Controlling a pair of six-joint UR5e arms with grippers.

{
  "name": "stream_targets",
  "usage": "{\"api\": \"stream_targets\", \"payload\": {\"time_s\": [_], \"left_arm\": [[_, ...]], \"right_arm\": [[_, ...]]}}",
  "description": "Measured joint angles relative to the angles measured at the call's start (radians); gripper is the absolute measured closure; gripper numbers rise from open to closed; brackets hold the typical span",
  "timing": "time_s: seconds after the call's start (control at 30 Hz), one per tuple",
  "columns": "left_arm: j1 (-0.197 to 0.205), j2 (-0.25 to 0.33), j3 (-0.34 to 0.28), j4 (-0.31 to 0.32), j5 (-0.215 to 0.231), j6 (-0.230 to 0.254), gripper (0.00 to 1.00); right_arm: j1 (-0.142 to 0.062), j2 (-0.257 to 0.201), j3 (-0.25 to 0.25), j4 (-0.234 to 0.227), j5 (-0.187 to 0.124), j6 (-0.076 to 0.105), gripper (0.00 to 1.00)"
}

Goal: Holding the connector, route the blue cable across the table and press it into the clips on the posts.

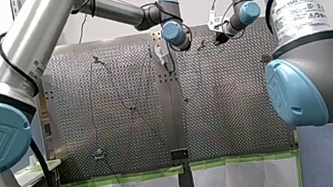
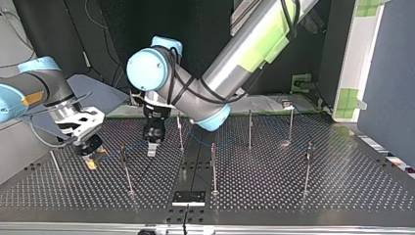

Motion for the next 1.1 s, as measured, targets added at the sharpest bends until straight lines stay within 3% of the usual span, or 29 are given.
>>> {"api": "stream_targets", "payload": {"time_s": [0.23,0.5,0.77,0.9,1.1], "left_arm": [[0.015,0.062,-0.062,0.061,-0.061,0.014,0.00],[-0.002,0.135,-0.135,0.135,-0.134,0.039,0.00],[-0.010,0.204,-0.206,0.206,-0.184,-0.014,0.00],[-0.013,0.196,-0.244,0.244,-0.193,-0.049,0.00],[-0.018,0.153,-0.292,0.293,-0.200,-0.064,0.00]], "right_arm": [[0.003,0.000,0.000,0.000,0.000,0.000,1.00],[0.013,0.000,0.000,0.000,0.000,0.000,1.00],[0.026,0.000,0.000,0.001,0.000,-0.005,1.00],[0.030,0.000,0.000,0.001,0.000,-0.006,1.00],[0.032,0.000,0.000,0.002,0.001,-0.007,1.00]]}}
